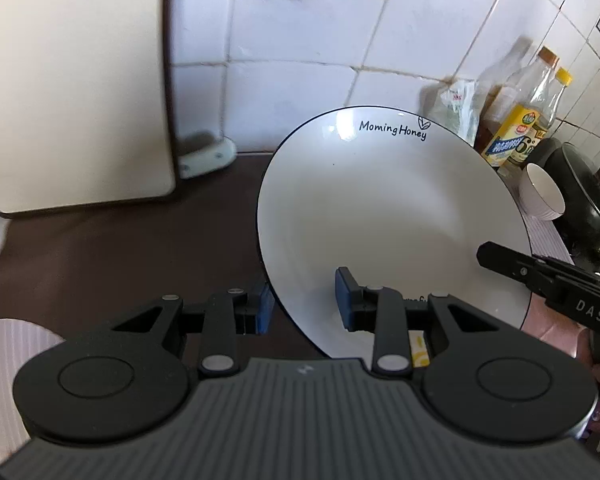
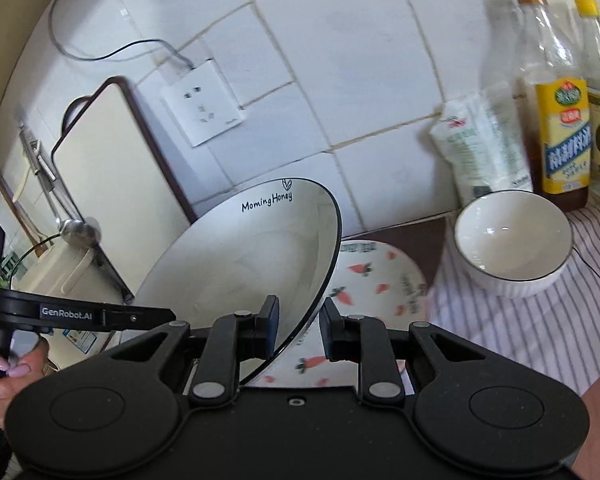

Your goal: Organize plates and bowls

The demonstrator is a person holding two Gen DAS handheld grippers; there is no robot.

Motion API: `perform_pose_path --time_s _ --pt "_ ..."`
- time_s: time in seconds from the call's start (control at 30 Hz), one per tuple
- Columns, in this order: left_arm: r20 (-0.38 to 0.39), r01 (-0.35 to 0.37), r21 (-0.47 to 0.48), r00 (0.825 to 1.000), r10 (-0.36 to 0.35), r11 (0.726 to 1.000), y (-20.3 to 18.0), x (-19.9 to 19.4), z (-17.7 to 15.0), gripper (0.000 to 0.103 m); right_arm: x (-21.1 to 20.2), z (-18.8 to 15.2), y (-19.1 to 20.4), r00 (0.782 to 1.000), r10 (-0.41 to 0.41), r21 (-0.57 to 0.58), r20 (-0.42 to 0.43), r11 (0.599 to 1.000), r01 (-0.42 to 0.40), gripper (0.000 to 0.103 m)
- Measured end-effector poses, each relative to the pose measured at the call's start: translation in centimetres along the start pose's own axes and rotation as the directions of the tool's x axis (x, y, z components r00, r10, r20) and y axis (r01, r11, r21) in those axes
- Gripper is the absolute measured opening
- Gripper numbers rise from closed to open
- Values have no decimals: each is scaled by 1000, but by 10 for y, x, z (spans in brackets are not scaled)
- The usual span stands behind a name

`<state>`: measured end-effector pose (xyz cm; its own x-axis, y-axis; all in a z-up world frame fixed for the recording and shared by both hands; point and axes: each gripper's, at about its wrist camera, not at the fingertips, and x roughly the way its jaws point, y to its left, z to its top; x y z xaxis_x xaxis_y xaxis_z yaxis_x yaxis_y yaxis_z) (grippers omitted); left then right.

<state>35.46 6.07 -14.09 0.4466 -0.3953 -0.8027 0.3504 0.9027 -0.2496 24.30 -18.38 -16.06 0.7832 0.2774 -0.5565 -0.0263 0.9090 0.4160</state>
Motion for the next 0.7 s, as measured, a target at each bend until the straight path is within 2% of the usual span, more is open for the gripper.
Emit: perform_pose_path --time_s 0.3,0.5,0.7 --pt "-81 21 11 997 -20 1000 -4 51 12 30 19 1 -33 997 -58 44 -45 997 60 27" --pt "-140 -3 50 990 10 999 2 65 17 30 37 -8 -42 996 -50 106 -77 993 58 27" --pt "-185 -7 37 983 14 999 11 75 18 30 45 -18 -40 993 -53 150 -110 986 69 27"
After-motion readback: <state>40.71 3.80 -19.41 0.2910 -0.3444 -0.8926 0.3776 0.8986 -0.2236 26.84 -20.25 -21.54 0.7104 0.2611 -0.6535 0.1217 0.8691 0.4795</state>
